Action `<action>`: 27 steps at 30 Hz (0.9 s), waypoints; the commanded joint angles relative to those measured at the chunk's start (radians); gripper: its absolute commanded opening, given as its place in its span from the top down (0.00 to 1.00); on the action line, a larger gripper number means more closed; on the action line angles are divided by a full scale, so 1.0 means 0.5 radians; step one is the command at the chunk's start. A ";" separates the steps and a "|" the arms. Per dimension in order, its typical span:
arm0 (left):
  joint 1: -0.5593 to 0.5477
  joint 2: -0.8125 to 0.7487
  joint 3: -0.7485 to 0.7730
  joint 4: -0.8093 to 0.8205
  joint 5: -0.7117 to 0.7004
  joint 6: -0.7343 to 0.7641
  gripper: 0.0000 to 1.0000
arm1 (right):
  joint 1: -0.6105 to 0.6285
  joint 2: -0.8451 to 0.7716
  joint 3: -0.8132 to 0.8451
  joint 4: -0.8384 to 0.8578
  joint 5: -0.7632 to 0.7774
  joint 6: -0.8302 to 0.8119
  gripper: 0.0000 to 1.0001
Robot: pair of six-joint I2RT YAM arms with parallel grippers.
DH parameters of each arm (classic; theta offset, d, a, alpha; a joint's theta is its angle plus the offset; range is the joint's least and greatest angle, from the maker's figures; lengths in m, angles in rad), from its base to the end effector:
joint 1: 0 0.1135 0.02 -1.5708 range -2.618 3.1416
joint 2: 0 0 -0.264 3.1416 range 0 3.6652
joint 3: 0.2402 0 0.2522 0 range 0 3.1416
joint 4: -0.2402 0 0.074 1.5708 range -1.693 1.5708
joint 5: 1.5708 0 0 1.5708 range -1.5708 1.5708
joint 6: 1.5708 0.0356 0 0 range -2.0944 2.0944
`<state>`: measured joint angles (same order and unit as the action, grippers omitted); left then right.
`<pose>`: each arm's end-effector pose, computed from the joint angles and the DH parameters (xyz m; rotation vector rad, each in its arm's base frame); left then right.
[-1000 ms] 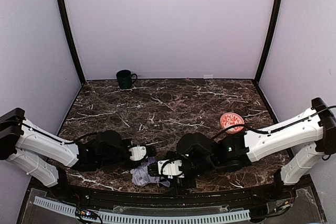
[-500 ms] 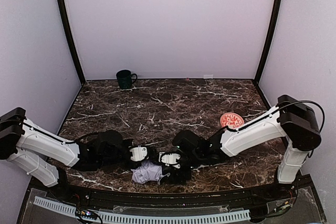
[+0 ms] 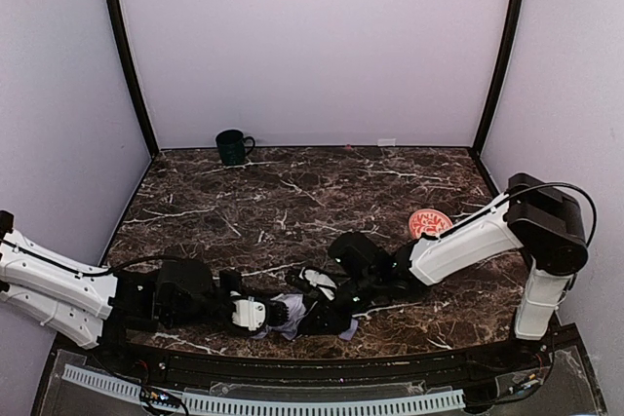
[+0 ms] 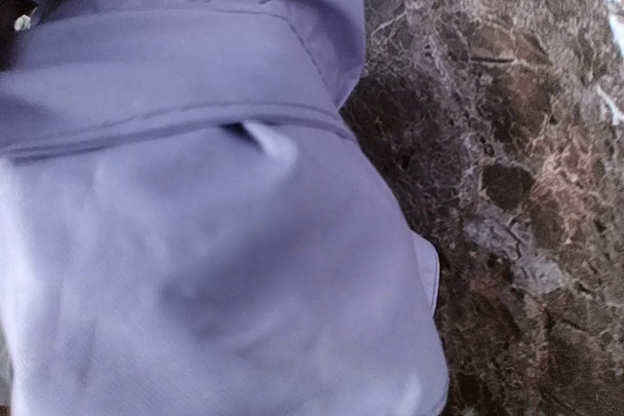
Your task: Put away the umbrella
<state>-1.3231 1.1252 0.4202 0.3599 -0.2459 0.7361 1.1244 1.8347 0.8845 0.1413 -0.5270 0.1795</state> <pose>0.0657 -0.2245 0.2020 1.5444 1.1210 -0.1619 0.1360 0.3256 0.1282 -1.4286 2.1801 1.1854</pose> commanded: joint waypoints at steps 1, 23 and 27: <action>-0.133 -0.010 0.157 -0.024 -0.068 0.136 1.00 | -0.138 0.099 0.123 -0.015 0.022 0.512 1.00; -0.680 0.927 0.300 -0.441 0.092 0.356 1.00 | -0.348 0.150 0.009 0.206 -0.028 1.146 1.00; -0.651 1.170 0.242 -0.325 -0.102 0.316 1.00 | -0.276 0.118 0.098 -0.125 0.082 0.927 0.91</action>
<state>-1.5829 1.5745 0.5915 0.2665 -0.5083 0.9337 1.0538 1.8935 0.8688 0.0731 -0.7780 0.5556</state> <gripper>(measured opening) 0.010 0.175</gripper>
